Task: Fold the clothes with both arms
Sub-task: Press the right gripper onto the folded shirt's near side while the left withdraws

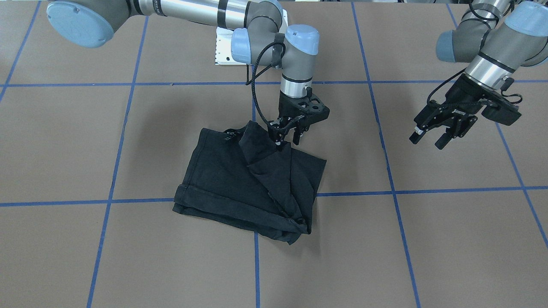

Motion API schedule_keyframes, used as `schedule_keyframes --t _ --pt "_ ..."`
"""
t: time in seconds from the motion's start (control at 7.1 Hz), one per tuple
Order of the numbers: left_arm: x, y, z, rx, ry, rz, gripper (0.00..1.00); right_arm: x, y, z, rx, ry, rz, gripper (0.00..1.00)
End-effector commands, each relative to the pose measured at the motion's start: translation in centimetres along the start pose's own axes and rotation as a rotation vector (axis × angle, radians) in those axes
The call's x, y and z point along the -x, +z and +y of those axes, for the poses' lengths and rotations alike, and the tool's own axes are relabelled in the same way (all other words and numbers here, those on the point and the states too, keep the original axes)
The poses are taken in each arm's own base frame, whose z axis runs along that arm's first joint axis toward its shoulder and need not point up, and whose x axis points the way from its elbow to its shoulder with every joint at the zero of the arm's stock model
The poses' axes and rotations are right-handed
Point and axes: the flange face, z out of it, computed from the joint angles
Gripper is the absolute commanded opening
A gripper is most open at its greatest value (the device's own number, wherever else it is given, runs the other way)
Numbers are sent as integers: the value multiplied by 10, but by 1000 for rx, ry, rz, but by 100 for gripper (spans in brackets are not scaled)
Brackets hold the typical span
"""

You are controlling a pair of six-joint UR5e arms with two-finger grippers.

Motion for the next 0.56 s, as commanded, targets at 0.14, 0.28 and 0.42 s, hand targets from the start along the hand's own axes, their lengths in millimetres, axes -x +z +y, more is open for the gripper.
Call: schedule_keyframes --t 0.14,0.28,0.42 --pt "1 1 0 0 -1 -3 100 3 13 11 24 -14 16 63" --pt "0 1 0 1 0 -1 100 4 12 10 22 -14 14 54" --pt "-1 1 0 0 1 0 100 4 11 9 21 -12 13 34"
